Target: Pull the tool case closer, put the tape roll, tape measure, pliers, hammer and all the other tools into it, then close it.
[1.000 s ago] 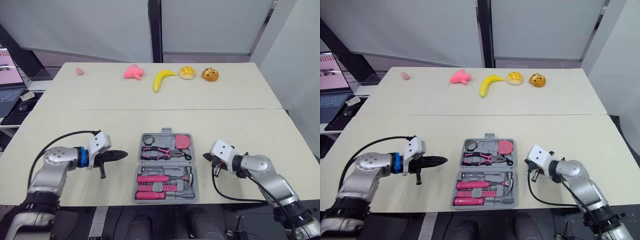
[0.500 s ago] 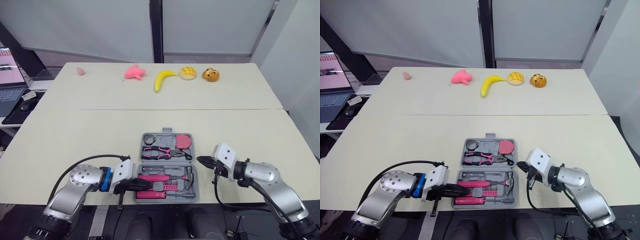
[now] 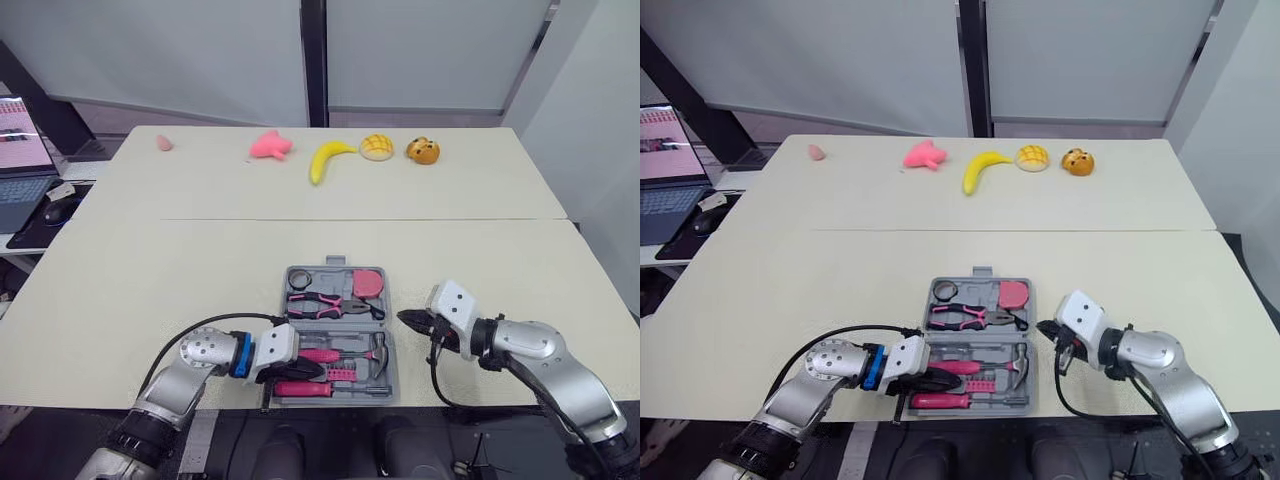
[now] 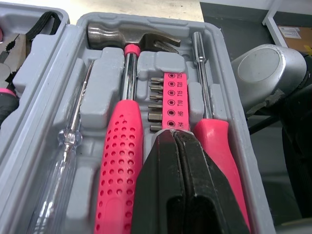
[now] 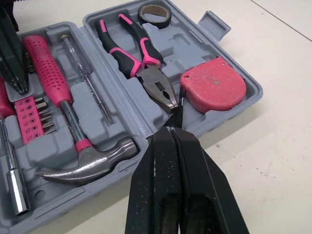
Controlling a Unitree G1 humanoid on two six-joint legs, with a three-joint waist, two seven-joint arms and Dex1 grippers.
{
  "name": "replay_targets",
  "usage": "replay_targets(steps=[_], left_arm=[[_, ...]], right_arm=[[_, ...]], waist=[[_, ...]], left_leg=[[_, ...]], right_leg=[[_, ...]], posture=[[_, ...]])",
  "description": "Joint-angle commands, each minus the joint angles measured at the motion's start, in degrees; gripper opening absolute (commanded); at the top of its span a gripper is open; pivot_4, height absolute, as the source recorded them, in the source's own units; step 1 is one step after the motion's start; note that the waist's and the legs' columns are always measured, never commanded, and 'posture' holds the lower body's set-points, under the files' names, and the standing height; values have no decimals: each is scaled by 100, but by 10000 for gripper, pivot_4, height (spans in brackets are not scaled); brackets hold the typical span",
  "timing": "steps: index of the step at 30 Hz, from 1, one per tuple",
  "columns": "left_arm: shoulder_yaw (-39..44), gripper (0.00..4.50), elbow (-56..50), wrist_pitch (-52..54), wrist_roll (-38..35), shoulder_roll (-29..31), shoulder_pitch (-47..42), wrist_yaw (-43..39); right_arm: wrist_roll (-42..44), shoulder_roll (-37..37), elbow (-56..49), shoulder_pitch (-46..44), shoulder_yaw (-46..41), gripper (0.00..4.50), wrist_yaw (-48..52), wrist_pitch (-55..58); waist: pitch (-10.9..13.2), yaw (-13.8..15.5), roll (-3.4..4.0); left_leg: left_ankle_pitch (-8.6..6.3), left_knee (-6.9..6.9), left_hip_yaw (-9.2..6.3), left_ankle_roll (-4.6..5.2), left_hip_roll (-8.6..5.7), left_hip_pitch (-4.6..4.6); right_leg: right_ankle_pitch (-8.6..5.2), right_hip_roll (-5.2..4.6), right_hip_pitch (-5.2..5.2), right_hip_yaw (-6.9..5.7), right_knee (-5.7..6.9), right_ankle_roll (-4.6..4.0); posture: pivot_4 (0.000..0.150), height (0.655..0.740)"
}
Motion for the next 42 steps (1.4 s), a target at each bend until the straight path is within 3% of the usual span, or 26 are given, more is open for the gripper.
replay_targets(steps=[1,6,14,19,34,42], left_arm=[[-160,18,409,-87,326,46,16,79],[-112,0,608,-254,229,96,14,-17],[7,0,768,-357,163,250,120,3],[-122,0,657,-301,279,282,162,19],[-303,0,733,-218,397,340,80,12],[-399,0,680,-104,458,413,50,13]], right_arm=[[445,151,-106,-661,-278,1962,-151,1001],[713,640,759,-1874,-505,12411,-632,2157],[796,922,1445,-2298,-471,29175,-916,2478],[715,1131,1992,-2458,-390,44405,-1101,2580],[771,2239,5062,-3683,-875,44766,-1561,2540],[1077,2544,5933,-4043,-904,44766,-812,2504]], waist=[[-2,-9,4],[-9,-32,14],[-13,-19,20],[-20,-48,34],[-28,-53,47],[-37,-90,57]], left_leg=[[0,0,1,0,0,8],[1,-2,-3,2,1,35],[0,-9,-14,3,0,24],[0,-10,-15,4,1,34],[0,-16,-13,4,1,43],[0,-24,-11,4,1,57]], right_leg=[[0,0,7,1,0,0],[-1,2,38,-2,-6,0],[1,-2,46,-13,-43,1],[1,0,54,-14,-41,2],[1,1,61,-12,-43,2],[1,2,69,-10,-44,2]], posture=[[1500,7255],[1500,7255],[1500,7255],[1500,7255],[1500,7255],[1500,7255]])
